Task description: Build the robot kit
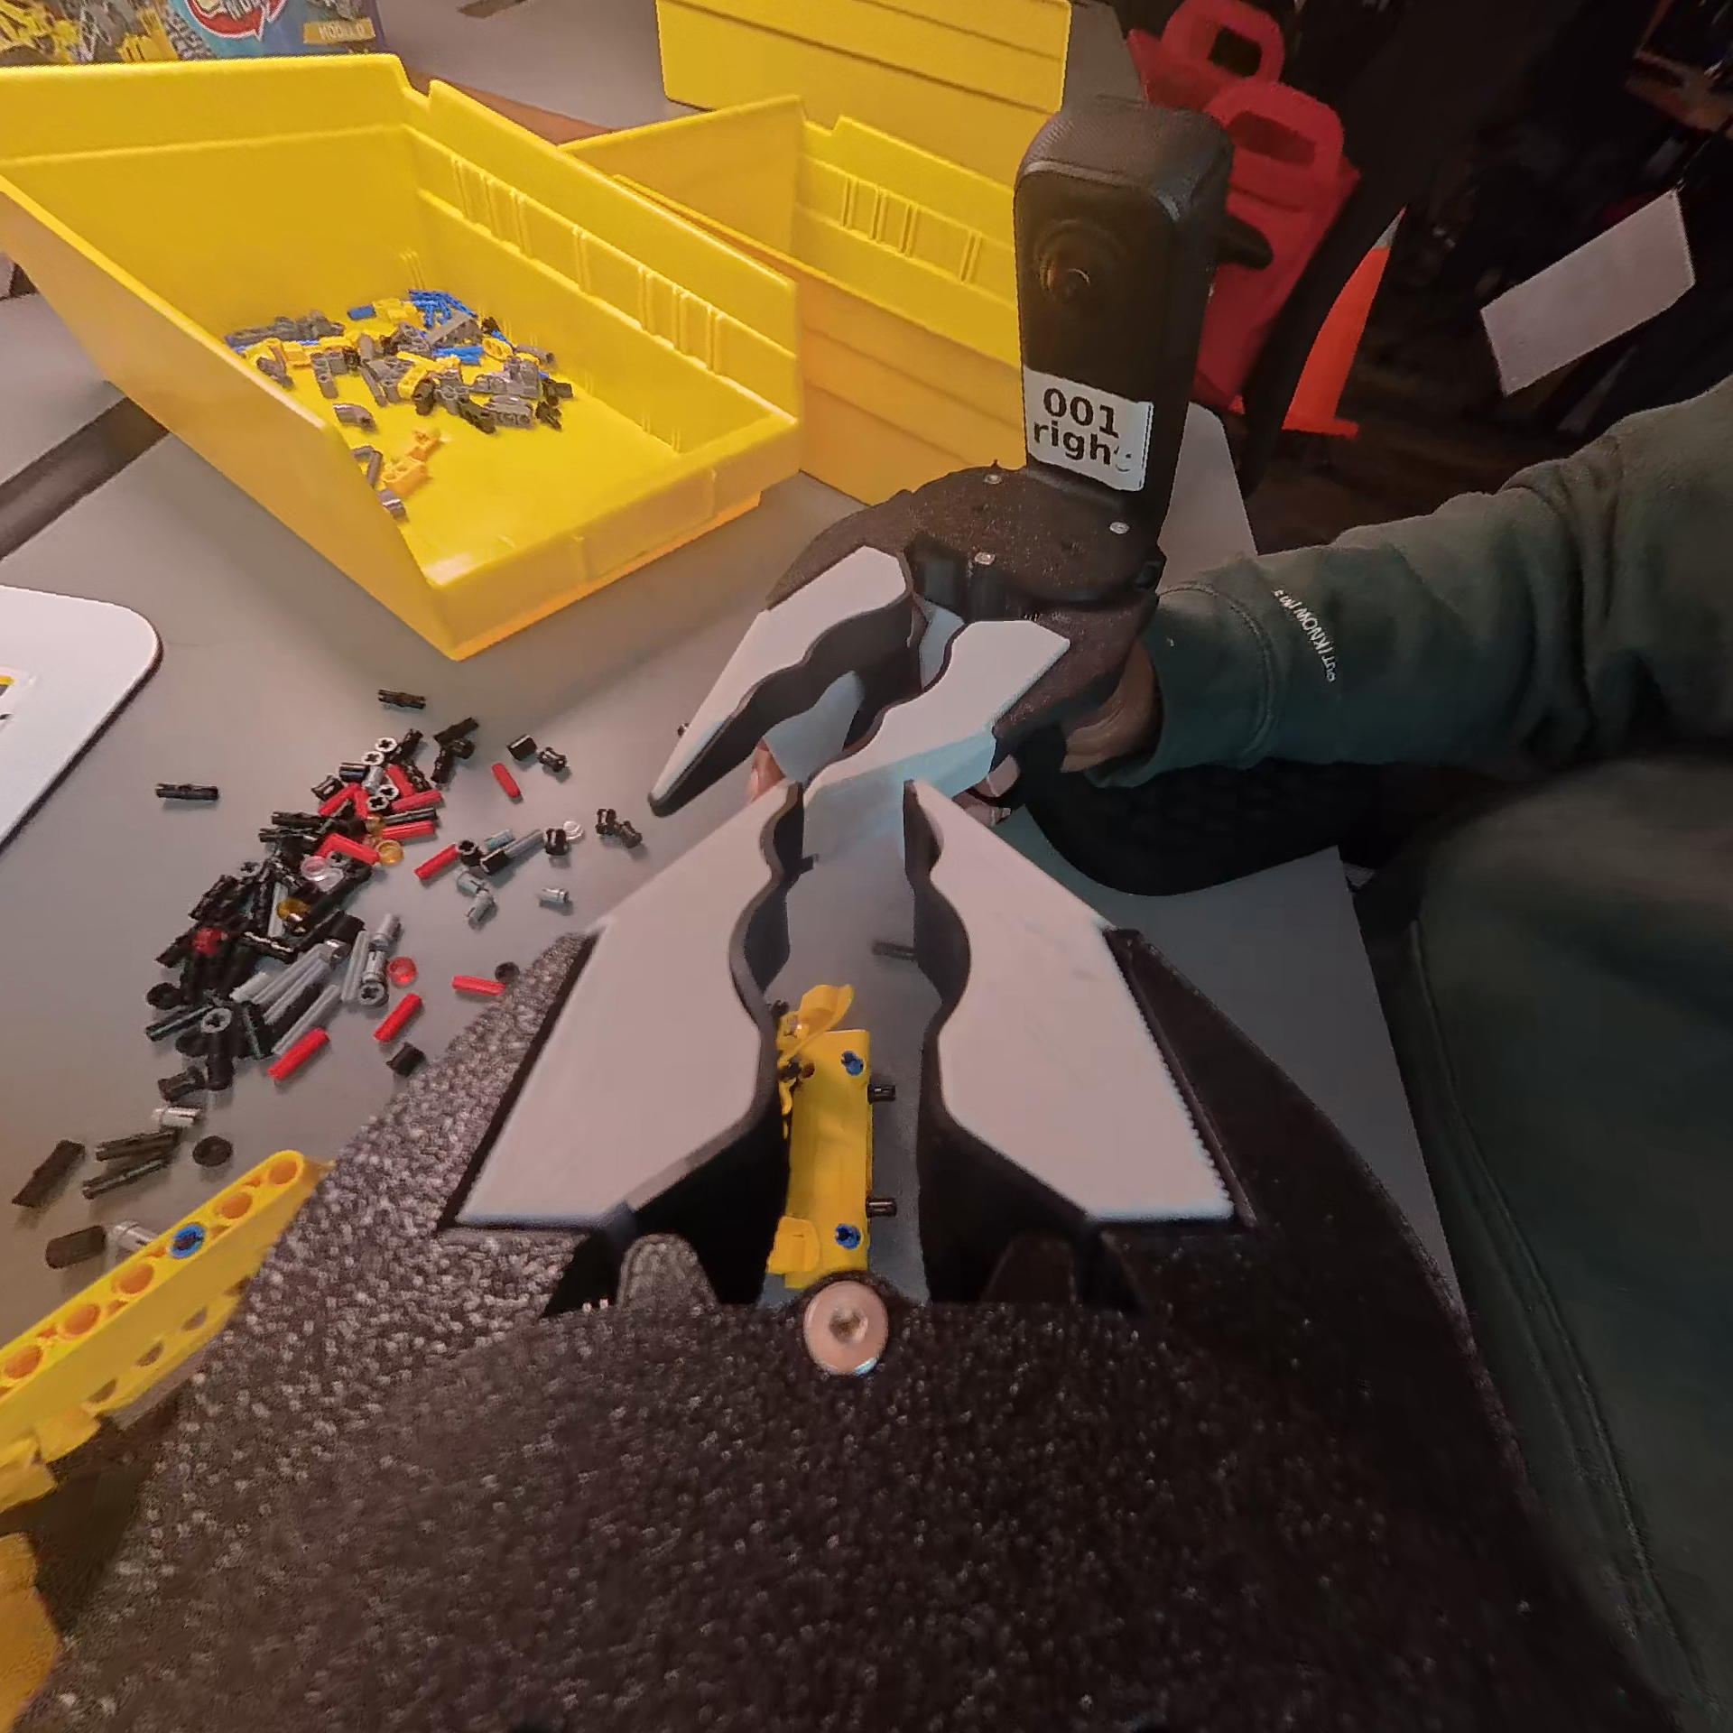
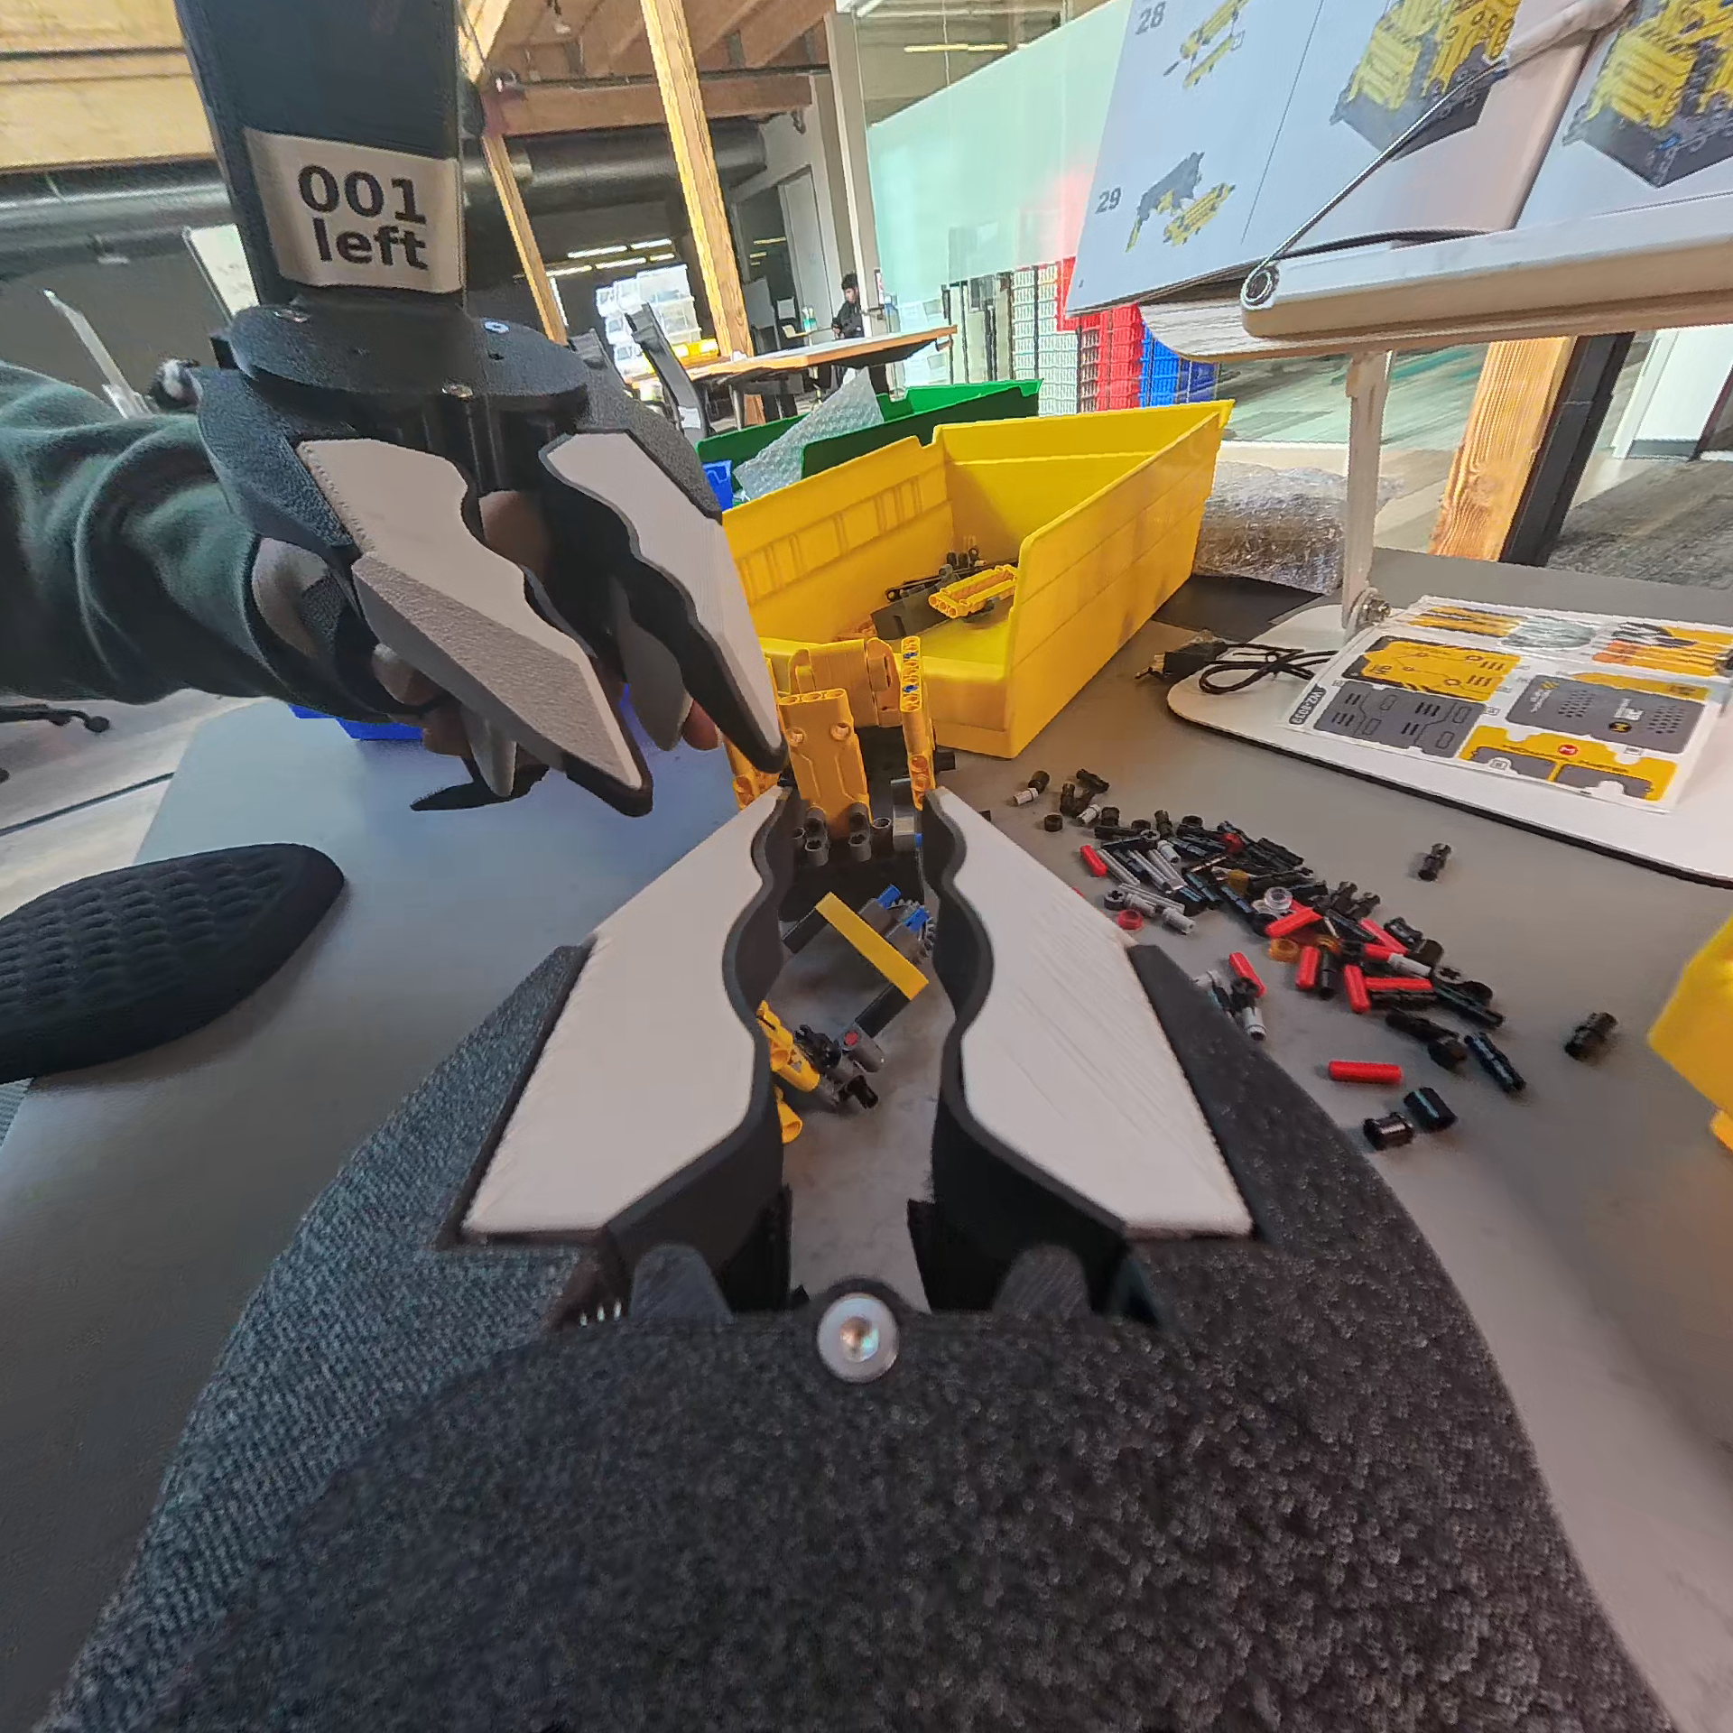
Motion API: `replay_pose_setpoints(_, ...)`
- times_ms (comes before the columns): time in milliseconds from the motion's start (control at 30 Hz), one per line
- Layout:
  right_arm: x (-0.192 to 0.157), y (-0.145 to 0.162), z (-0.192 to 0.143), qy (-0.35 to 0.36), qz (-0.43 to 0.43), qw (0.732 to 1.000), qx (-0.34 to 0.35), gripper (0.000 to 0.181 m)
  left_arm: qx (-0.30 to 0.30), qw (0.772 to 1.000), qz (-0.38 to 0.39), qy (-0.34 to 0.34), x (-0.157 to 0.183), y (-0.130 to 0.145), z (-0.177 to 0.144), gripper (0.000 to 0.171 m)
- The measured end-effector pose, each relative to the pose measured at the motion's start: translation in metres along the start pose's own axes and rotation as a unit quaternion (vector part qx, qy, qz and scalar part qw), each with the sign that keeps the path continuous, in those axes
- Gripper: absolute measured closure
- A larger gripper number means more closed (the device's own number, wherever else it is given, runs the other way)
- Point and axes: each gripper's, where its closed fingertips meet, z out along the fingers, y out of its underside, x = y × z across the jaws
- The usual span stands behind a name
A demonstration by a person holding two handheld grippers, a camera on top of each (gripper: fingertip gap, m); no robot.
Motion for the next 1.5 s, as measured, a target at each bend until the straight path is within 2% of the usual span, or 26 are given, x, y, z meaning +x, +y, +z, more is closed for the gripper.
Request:
replay_pose_setpoints(167,-0.002,-0.003,-0.002,-0.001,-0.009,1.0,0.009,0.156,0.03,0.999,-0.012,0.014,0.004,-0.006,0.003,0.15)
replay_pose_setpoints(300,-0.006,-0.006,-0.004,-0.004,-0.028,0.999,0.016,0.156,0.114,0.993,-0.019,0.006,0.012,-0.027,-0.012,0.15)
replay_pose_setpoints(367,-0.008,-0.007,-0.005,-0.004,-0.043,0.999,0.016,0.155,0.153,0.988,-0.03,-0.006,0.015,-0.029,-0.021,0.15)
replay_pose_setpoints(467,-0.008,-0.007,-0.006,-0.005,-0.062,0.998,0.012,0.152,0.192,0.98,-0.044,-0.025,0.019,-0.019,-0.032,0.15)
replay_pose_setpoints(600,-0.007,-0.002,-0.004,-0.01,-0.055,0.998,0.001,0.143,0.212,0.973,-0.057,-0.072,0.012,0.002,-0.052,0.15)
replay_pose_setpoints(800,-0.002,0.003,0.001,-0.001,-0.049,0.999,-0.015,0.129,0.229,0.959,-0.063,-0.153,-0.016,0.009,-0.09,0.149)
replay_pose_setpoints(967,-0.002,0.001,0.0,-0.001,-0.051,0.999,-0.012,0.128,0.223,0.951,-0.038,-0.21,-0.034,0.016,-0.098,0.147)
replay_pose_setpoints(1333,-0.003,-0.003,-0.004,-0.011,-0.035,0.999,-0.005,0.132,0.161,0.967,-0.024,-0.198,-0.04,0.036,-0.086,0.146)
replay_pose_setpoints(1500,0.015,-0.005,-0.013,0.036,-0.052,0.998,-0.015,0.139,0.133,0.973,-0.023,-0.188,-0.041,0.047,-0.077,0.147)
